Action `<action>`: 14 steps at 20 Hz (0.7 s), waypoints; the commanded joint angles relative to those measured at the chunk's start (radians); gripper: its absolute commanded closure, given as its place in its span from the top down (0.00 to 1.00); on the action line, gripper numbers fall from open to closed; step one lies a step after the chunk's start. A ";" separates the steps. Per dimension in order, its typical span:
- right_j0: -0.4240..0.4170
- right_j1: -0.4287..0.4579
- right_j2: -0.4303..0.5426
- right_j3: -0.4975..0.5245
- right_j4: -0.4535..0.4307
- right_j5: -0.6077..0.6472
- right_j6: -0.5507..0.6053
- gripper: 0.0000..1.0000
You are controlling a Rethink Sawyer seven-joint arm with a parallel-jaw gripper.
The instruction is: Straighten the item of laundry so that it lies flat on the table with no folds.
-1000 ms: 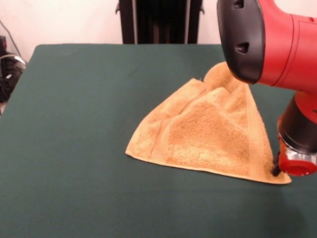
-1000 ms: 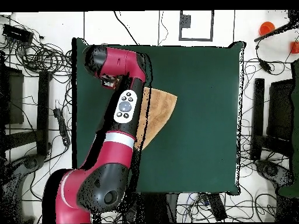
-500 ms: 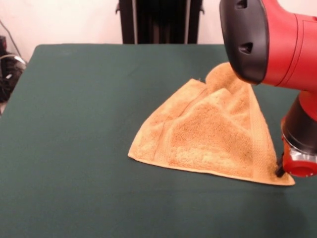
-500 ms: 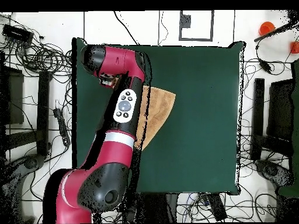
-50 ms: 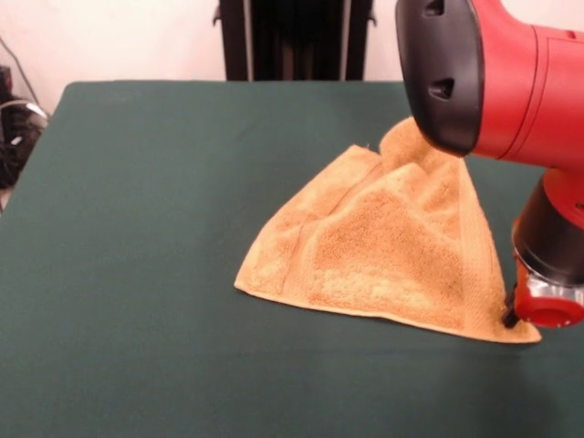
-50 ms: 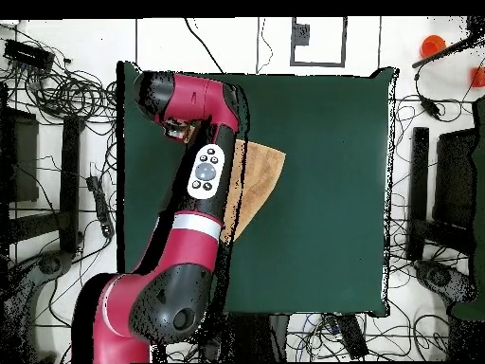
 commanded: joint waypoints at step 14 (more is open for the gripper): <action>-0.032 0.015 0.011 -0.014 0.041 0.076 0.270 0.00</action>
